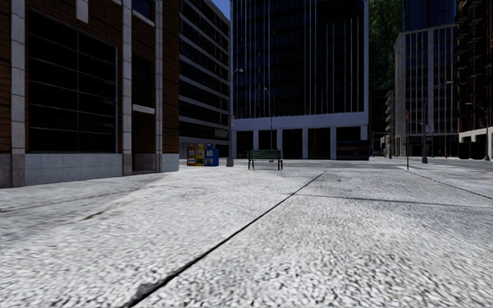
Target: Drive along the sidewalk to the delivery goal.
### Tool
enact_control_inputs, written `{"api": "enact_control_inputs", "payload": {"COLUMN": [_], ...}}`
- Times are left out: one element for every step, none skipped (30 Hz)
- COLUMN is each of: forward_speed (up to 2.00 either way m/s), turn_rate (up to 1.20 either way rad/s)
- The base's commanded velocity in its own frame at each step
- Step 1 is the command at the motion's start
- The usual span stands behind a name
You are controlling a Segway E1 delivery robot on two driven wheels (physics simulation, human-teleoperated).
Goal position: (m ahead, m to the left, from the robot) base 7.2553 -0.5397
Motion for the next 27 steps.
{"api": "enact_control_inputs", "payload": {"forward_speed": [2.0, 2.0, 2.0, 2.0, 2.0, 2.0, 2.0, 2.0, 2.0, 2.0, 2.0, 2.0, 2.0, 2.0, 2.0, 2.0, 2.0, 2.0, 2.0, 2.0, 2.0, 2.0, 2.0, 2.0, 2.0, 2.0, 2.0], "turn_rate": [0.41, 0.41, 0.41, 0.38, 0.31, 0.31, 0.23, 0.0, 0.0, 0.0, 0.0, 0.0, 0.0, 0.0, 0.0, 0.0, 0.0, 0.0, 0.0, 0.0, 0.0, 0.0, 0.0, 0.0, 0.0, 0.0, 0.0]}}
